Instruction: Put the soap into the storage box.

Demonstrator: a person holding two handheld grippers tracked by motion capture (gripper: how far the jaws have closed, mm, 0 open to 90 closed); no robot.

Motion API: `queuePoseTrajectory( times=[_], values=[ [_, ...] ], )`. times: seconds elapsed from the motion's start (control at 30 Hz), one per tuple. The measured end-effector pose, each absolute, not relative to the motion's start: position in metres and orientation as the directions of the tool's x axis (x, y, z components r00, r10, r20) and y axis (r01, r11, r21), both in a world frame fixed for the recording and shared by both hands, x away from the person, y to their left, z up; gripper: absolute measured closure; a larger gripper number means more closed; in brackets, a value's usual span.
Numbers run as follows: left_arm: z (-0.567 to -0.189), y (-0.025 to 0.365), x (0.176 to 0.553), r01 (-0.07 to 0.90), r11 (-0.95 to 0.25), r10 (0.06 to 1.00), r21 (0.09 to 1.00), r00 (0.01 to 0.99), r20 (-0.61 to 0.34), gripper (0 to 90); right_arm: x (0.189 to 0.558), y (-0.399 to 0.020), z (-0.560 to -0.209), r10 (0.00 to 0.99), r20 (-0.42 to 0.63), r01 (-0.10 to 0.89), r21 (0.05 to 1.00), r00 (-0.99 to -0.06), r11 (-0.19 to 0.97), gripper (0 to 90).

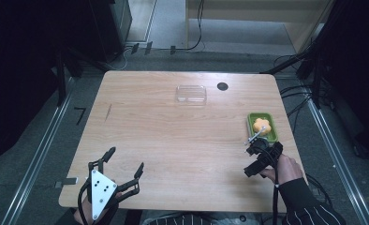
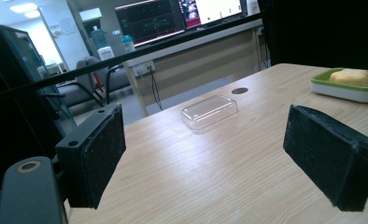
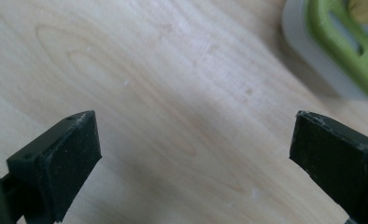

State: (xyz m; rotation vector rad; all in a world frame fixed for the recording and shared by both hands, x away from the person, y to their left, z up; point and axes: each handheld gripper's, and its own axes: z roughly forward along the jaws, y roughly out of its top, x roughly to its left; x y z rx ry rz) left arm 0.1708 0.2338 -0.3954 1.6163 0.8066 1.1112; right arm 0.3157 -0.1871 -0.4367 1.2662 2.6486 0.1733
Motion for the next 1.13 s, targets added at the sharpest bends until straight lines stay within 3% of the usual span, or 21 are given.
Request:
queuePoseTrajectory(
  times=[1.13],
  values=[
    [-0.395, 0.232, 0.172, -0.004, -0.304, 0.887, 0.953, 0.364, 0.285, 13.0, 0.266, -0.201, -0.466, 0.786, -0.079, 0.773, 0.15, -0.612, 0.617, 2.3]
  ],
)
